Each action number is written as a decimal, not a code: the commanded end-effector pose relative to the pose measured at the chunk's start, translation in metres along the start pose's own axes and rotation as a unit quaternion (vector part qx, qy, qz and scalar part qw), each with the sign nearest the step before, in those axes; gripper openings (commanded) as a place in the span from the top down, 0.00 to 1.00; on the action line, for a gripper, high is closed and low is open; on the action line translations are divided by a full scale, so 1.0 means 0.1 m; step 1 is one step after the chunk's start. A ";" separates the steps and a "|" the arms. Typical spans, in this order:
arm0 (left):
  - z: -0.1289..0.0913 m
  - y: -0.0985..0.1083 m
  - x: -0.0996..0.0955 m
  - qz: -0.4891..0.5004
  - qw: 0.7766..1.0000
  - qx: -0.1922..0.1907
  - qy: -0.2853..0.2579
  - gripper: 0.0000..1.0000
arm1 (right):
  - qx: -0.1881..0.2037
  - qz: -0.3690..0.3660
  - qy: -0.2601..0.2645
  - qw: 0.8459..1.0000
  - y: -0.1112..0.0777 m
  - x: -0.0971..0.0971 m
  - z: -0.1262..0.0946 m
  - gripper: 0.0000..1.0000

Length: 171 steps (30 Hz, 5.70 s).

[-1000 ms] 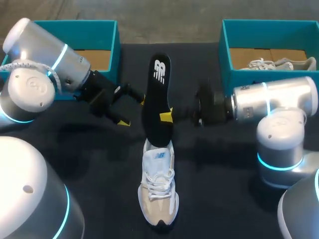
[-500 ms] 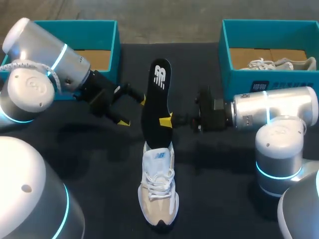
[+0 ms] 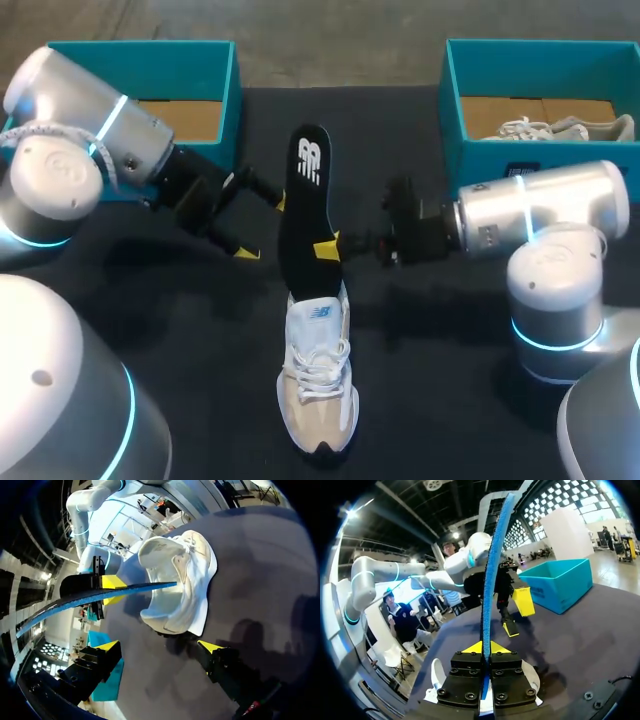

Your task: Take the shoe out of the shoebox, open the shoe tongue, remove and reinsert the insole, then place the shoe into the shoebox

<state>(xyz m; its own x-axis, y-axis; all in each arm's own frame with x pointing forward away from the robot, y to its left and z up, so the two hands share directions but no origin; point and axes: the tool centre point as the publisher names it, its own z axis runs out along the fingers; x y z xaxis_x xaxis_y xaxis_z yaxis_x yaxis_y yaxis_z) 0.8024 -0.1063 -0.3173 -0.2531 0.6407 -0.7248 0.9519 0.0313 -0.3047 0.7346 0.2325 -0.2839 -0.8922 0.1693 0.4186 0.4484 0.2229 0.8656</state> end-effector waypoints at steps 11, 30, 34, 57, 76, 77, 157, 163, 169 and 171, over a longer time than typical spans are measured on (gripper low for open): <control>0.13 0.11 -0.08 0.011 0.999 0.042 0.019 0.00 | 0.018 0.013 0.012 1.000 -0.06 -0.13 0.10 1.00; 0.15 0.05 -0.06 0.061 0.990 0.115 0.055 0.00 | 0.022 0.020 0.013 0.999 -0.13 -0.11 0.07 1.00; 0.16 0.04 -0.07 0.068 0.988 0.127 0.059 0.00 | 0.023 0.018 0.011 1.000 -0.13 -0.09 0.05 1.00; 0.20 0.06 -0.05 0.067 0.986 0.134 0.074 0.00 | 0.033 0.058 0.014 0.998 -0.22 -0.16 0.03 1.00; 0.25 0.08 0.02 0.054 0.985 0.146 0.080 0.00 | 0.043 0.082 0.021 0.995 -0.37 -0.14 0.08 1.00; 0.25 0.08 0.02 0.055 0.984 0.148 0.082 0.00 | 0.043 0.083 0.021 0.995 -0.37 -0.14 0.08 1.00; 0.28 0.09 0.03 0.045 0.981 0.162 0.097 0.00 | 0.080 0.141 0.077 0.984 -0.67 -0.08 0.10 1.00; 0.28 0.09 0.03 0.045 0.981 0.162 0.097 0.00 | 0.083 0.143 0.081 0.983 -0.71 -0.06 0.12 1.00; 0.28 0.09 0.03 0.045 0.981 0.162 0.097 0.00 | 0.086 0.148 0.082 0.982 -0.76 0.00 0.12 1.00; 0.28 0.09 0.03 0.045 0.981 0.162 0.097 0.00 | 0.087 0.150 0.083 0.981 -0.79 0.02 0.12 1.00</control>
<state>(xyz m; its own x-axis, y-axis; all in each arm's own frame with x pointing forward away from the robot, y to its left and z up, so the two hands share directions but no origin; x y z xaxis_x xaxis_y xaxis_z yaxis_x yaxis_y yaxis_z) 0.8054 -0.1252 -0.3393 -0.1049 0.7633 -0.6374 0.8551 -0.2580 -0.4497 0.7027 0.2256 -0.3516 -0.7106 0.0914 0.6977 0.6790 0.3489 0.6459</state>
